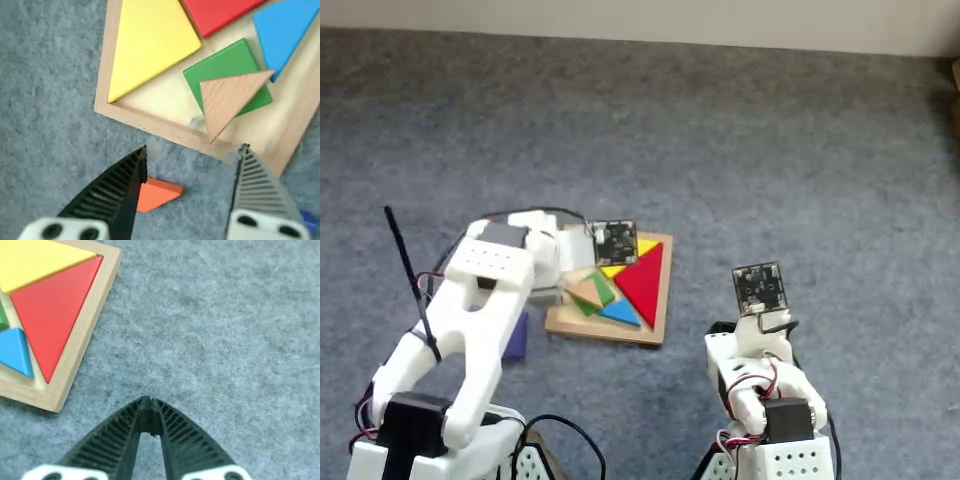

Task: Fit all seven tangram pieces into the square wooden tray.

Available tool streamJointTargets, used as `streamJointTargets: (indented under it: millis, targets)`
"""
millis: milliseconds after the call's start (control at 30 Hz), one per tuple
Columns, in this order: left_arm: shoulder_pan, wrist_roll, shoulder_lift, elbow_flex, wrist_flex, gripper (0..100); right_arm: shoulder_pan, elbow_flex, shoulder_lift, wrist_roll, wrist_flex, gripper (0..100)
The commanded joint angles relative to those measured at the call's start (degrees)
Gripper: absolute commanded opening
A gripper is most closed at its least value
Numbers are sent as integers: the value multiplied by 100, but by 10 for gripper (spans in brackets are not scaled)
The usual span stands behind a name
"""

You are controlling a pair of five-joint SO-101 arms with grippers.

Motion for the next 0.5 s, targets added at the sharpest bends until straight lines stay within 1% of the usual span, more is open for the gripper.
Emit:
streamJointTargets:
  millis: [0, 133, 267, 467]
  targets:
    - [-66, 659, -163, 382, -879, 284, 119, 620, -57, -26, 31, 5]
    - [-75, 1257, -163, 646, -1582, 284, 119, 620, -57, -26, 31, 5]
    - [-101, 1758, -198, 655, -1899, 284, 119, 620, -57, -26, 31, 5]
    - [-75, 1846, -207, 567, -1934, 284, 119, 620, -57, -26, 31, 5]
